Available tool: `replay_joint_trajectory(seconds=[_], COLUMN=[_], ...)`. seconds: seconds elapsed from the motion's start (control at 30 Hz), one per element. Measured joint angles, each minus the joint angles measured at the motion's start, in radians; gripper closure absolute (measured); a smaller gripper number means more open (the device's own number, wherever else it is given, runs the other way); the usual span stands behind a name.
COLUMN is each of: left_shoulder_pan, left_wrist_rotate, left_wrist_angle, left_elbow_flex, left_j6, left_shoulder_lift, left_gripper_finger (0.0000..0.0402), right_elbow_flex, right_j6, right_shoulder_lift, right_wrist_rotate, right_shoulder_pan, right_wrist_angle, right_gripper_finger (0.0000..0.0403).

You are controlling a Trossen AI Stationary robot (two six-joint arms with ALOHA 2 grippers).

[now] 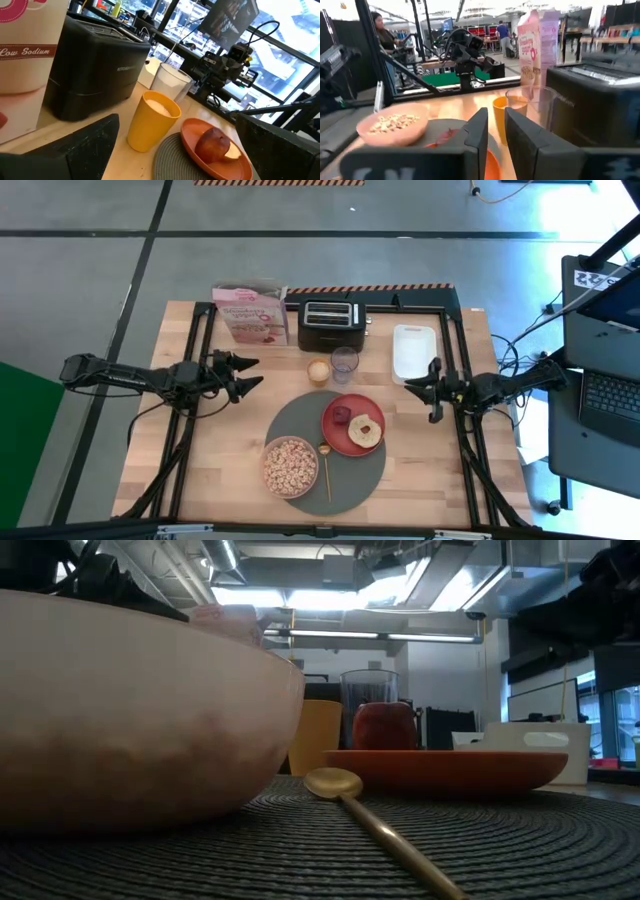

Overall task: Arrange a breakfast setting
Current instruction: Return to Home Position

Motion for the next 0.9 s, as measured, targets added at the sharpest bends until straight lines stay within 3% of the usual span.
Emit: replay_joint_trajectory(seconds=[0.43, 0.9], left_shoulder_pan=[0.000, 0.000], left_wrist_rotate=[-0.001, -0.001], left_wrist_angle=[0.000, 0.001], left_elbow_flex=[0.000, 0.000], left_j6=[0.001, 0.002], left_shoulder_lift=[0.000, 0.000], left_gripper_finger=[0.0005, 0.0005], right_elbow_flex=[0.000, 0.000], right_j6=[-0.402, -0.422], right_shoulder_lift=[0.052, 0.054], right_wrist_rotate=[0.005, 0.004], right_shoulder_pan=[0.000, 0.000], right_wrist_angle=[-0.004, -0.006], right_gripper_finger=[0.0336, 0.0336])
